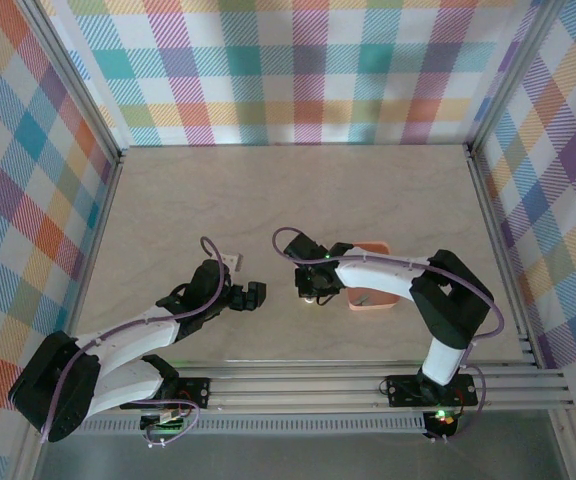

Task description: Load the staples into the stapler

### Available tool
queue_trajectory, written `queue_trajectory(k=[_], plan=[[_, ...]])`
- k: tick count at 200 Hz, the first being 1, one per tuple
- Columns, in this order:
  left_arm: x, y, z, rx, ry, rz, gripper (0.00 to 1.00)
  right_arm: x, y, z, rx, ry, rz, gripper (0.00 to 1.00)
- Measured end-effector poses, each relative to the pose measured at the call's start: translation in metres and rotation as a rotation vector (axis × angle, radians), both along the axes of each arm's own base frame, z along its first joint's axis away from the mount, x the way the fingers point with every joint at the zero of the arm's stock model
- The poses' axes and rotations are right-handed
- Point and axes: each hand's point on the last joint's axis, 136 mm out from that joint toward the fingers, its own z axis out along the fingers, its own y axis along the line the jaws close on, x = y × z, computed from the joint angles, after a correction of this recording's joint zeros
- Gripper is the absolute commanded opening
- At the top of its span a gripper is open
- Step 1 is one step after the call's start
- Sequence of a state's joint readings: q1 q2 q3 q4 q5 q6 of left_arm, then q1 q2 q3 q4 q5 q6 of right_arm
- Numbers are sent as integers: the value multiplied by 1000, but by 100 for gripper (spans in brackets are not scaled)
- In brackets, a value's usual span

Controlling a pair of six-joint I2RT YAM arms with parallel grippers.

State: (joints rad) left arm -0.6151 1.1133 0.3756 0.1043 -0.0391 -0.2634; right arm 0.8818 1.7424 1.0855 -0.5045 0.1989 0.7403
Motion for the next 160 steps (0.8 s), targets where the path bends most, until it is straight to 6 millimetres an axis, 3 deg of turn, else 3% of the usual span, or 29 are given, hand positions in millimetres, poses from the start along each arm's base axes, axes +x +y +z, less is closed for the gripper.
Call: queue_trajectory(k=[89, 160], plan=[[0, 0, -3, 5, 7, 0, 100, 0, 1, 2, 7, -4, 1, 8], [0, 0, -3, 5, 7, 0, 100, -3, -3, 22, 54, -42, 1, 7]])
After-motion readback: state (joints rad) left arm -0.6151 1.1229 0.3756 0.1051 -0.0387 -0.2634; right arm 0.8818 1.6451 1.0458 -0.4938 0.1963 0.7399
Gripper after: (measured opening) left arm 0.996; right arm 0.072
